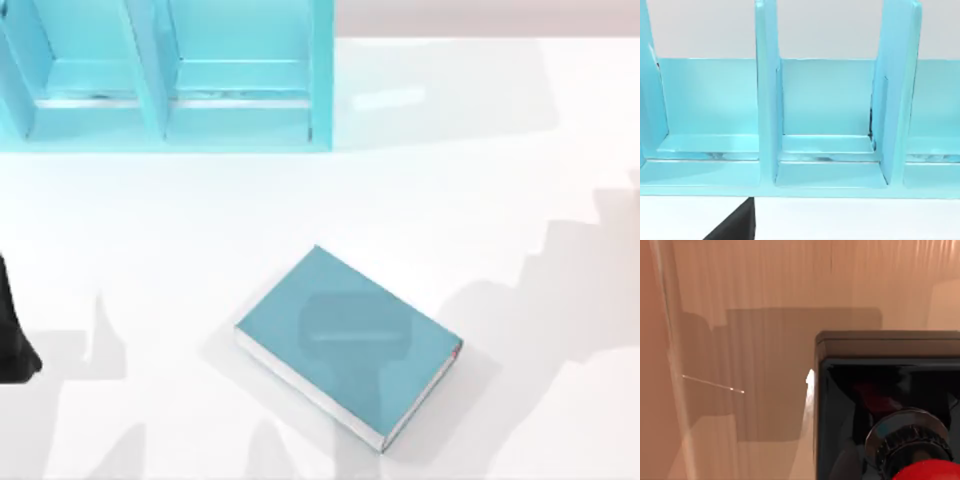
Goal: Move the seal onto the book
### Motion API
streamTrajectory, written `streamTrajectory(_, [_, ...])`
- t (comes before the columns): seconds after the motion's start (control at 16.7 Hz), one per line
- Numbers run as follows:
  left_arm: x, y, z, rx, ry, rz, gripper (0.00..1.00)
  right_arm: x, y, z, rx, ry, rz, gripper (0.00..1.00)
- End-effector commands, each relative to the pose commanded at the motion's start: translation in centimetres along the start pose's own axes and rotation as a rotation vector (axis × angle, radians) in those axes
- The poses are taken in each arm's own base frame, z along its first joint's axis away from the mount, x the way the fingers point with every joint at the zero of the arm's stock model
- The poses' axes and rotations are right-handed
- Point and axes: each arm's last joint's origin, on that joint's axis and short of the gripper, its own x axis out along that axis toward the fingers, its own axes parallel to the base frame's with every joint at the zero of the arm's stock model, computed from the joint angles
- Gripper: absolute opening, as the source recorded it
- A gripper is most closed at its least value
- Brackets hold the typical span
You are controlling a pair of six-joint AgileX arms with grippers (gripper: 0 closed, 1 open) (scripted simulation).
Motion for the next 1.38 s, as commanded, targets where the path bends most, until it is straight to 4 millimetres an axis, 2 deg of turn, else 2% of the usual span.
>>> streamTrajectory(0.18, [0.0,0.0,0.0,0.000,0.000,0.000,1.00,-4.3,4.6,0.4,-0.002,0.029,0.007,0.00])
streamTrajectory(0.36, [0.0,0.0,0.0,0.000,0.000,0.000,1.00,-8.7,9.4,-0.4,-0.004,0.038,0.006,0.00])
streamTrajectory(0.54, [0.0,0.0,0.0,0.000,0.000,0.000,1.00,-11.4,11.8,-1.4,-0.005,0.015,0.003,0.00])
streamTrajectory(0.84, [0.0,0.0,0.0,0.000,0.000,0.000,1.00,-11.4,11.8,-1.3,0.000,0.017,0.005,0.00])
streamTrajectory(1.02, [0.0,0.0,0.0,0.000,0.000,0.000,1.00,-11.0,14.1,-0.9,-0.003,0.014,0.000,0.00])
streamTrajectory(1.14, [0.0,0.0,0.0,0.000,0.000,0.000,1.00,-10.4,17.6,-0.5,-0.008,0.009,-0.005,0.00])
streamTrajectory(1.2, [0.0,0.0,0.0,0.000,0.000,0.000,1.00,-10.0,19.9,-0.4,-0.011,0.007,-0.007,0.00])
streamTrajectory(1.38, [0.0,0.0,0.0,0.000,0.000,0.000,1.00,-8.3,28.3,-1.5,-0.036,0.004,-0.009,0.00])
